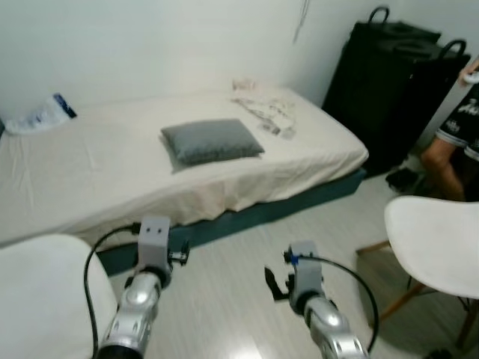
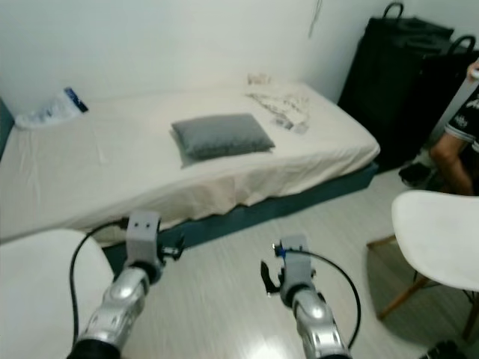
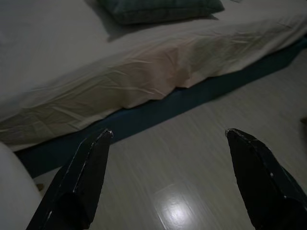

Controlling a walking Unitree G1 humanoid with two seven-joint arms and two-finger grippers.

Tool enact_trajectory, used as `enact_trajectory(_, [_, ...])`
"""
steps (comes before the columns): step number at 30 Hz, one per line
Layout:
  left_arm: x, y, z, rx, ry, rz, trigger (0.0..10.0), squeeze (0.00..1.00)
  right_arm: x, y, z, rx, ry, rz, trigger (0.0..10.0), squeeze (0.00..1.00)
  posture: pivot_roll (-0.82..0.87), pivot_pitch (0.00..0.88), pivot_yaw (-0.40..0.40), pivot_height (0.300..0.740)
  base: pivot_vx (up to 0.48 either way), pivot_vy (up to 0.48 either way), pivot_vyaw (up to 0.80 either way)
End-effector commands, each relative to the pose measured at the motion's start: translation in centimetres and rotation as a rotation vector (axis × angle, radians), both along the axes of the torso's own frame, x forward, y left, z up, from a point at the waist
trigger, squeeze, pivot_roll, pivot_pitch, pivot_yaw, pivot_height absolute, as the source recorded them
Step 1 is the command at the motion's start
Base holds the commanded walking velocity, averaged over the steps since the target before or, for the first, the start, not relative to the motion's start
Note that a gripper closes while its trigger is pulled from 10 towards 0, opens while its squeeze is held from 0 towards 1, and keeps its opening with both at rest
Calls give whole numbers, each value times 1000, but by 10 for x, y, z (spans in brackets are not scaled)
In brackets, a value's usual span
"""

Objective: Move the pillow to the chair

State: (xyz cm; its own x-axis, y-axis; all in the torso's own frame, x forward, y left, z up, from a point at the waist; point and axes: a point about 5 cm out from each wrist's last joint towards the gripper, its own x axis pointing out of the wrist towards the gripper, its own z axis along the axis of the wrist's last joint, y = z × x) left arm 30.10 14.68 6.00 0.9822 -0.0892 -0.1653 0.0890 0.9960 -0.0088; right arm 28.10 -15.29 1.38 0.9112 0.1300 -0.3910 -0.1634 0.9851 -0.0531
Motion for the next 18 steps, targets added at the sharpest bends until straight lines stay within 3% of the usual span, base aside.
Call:
enact_trajectory(1, [-1, 0, 1, 1, -13, -9, 10000, 0, -2, 1, -4, -28, 7, 11, 10000, 0, -15, 62, -52, 740, 0, 0, 0])
enact_trajectory(7, [-2, -1, 4, -3, -39, -7, 10000, 0, -2, 4, -4, -42, 1, 20, 10000, 0, -15, 72, -47, 740, 128, 0, 0])
enact_trajectory(18, [-1, 0, 7, -8, -58, -24, 10000, 0, -3, 3, -4, -58, -21, 12, 10000, 0, -17, 79, -36, 740, 352, 0, 0])
